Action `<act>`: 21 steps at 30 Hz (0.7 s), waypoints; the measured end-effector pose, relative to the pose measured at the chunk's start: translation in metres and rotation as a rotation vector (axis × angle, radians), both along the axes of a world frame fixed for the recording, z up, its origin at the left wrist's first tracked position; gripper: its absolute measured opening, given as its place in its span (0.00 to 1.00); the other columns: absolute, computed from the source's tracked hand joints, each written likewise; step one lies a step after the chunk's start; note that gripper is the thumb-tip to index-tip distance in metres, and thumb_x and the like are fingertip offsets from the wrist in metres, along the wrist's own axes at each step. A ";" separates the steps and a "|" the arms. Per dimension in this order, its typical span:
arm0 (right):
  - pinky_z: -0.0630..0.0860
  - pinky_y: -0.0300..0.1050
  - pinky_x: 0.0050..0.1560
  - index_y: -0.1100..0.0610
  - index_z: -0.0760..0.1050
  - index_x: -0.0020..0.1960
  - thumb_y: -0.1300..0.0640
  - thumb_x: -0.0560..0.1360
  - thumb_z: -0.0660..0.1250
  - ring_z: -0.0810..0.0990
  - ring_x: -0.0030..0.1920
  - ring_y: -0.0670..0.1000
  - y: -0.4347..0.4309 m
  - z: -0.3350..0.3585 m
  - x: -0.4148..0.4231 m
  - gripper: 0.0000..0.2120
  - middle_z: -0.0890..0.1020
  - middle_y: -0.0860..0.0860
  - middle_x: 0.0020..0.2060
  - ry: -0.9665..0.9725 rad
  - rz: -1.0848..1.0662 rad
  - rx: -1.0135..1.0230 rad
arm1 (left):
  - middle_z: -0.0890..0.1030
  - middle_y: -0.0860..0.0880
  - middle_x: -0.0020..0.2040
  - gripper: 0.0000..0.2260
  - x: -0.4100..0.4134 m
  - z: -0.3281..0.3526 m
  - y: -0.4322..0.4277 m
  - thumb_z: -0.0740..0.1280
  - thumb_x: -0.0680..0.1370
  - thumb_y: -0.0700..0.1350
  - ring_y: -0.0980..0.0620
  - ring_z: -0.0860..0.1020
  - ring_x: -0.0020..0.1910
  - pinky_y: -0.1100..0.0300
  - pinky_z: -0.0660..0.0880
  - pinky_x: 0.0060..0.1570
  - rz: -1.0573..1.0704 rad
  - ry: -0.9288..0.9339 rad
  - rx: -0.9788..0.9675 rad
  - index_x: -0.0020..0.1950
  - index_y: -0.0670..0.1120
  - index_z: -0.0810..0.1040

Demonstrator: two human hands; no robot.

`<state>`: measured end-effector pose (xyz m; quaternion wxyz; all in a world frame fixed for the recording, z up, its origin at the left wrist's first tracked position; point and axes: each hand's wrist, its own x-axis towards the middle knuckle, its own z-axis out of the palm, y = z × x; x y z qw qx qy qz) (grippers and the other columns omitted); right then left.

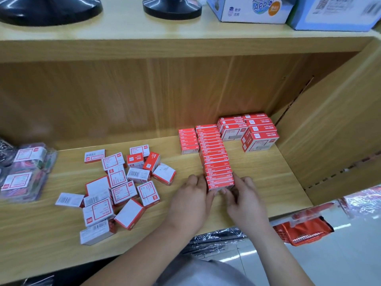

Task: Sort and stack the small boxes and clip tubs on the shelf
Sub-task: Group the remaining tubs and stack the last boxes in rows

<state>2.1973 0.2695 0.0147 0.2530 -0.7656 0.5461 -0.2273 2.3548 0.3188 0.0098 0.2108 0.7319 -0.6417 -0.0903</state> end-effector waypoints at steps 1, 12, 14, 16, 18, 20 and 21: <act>0.70 0.44 0.37 0.42 0.73 0.62 0.55 0.77 0.68 0.73 0.39 0.42 -0.001 0.002 0.000 0.16 0.69 0.42 0.42 0.008 0.011 0.030 | 0.77 0.49 0.49 0.20 -0.001 -0.002 0.000 0.57 0.82 0.61 0.47 0.81 0.41 0.53 0.75 0.33 0.000 -0.044 -0.009 0.62 0.49 0.76; 0.70 0.43 0.55 0.56 0.69 0.72 0.61 0.75 0.72 0.79 0.52 0.56 0.022 0.023 -0.006 0.27 0.71 0.49 0.54 -0.068 -0.237 0.091 | 0.74 0.49 0.51 0.17 0.016 0.026 0.022 0.64 0.80 0.53 0.46 0.78 0.50 0.53 0.74 0.45 -0.124 0.248 0.065 0.67 0.49 0.73; 0.74 0.45 0.49 0.55 0.72 0.71 0.59 0.75 0.71 0.79 0.43 0.53 0.044 0.037 0.004 0.25 0.73 0.48 0.52 -0.118 -0.288 -0.076 | 0.74 0.50 0.48 0.12 0.037 0.042 0.044 0.65 0.80 0.51 0.49 0.78 0.45 0.52 0.76 0.45 -0.143 0.353 -0.039 0.61 0.48 0.76; 0.75 0.45 0.44 0.51 0.78 0.62 0.58 0.75 0.71 0.78 0.40 0.47 0.061 0.049 0.037 0.16 0.75 0.44 0.47 -0.205 -0.151 -0.128 | 0.76 0.52 0.45 0.08 0.063 0.054 0.068 0.66 0.79 0.50 0.52 0.77 0.41 0.52 0.77 0.43 -0.096 0.415 -0.136 0.55 0.48 0.79; 0.77 0.43 0.44 0.46 0.81 0.56 0.55 0.74 0.71 0.79 0.44 0.45 0.069 0.049 0.080 0.11 0.77 0.40 0.47 -0.240 0.066 -0.064 | 0.77 0.55 0.44 0.06 0.091 0.058 0.094 0.67 0.79 0.48 0.55 0.78 0.43 0.53 0.77 0.44 -0.048 0.407 -0.178 0.53 0.51 0.81; 0.78 0.44 0.51 0.45 0.80 0.58 0.51 0.72 0.69 0.79 0.53 0.42 0.075 0.042 0.118 0.15 0.78 0.37 0.51 -0.185 0.225 -0.003 | 0.77 0.58 0.46 0.06 0.123 0.061 0.123 0.68 0.78 0.49 0.56 0.79 0.45 0.54 0.78 0.44 0.018 0.343 -0.224 0.55 0.54 0.81; 0.78 0.45 0.57 0.44 0.78 0.61 0.48 0.71 0.69 0.77 0.58 0.42 0.077 0.038 0.132 0.18 0.77 0.38 0.55 -0.121 0.270 -0.008 | 0.77 0.59 0.48 0.08 0.140 0.057 0.138 0.69 0.77 0.52 0.56 0.80 0.47 0.55 0.79 0.45 0.073 0.284 -0.242 0.56 0.56 0.81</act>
